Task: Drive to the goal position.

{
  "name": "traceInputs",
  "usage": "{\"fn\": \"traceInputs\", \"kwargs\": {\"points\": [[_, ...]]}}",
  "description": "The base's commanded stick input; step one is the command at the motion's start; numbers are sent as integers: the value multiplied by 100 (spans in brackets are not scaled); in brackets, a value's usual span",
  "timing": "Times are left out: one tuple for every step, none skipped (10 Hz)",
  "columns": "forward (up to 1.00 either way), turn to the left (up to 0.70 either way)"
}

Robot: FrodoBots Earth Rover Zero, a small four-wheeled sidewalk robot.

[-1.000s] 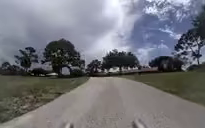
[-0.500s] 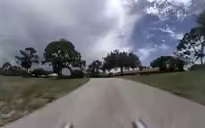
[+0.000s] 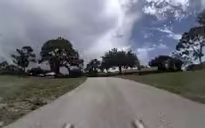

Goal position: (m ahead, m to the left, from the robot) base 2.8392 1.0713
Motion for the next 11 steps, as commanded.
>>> {"fn": "traceInputs", "kwargs": {"points": [[85,0],[85,0],[85,0],[85,0],[85,0],[85,0],[85,0],[85,0],[85,0],[85,0],[85,0]]}}
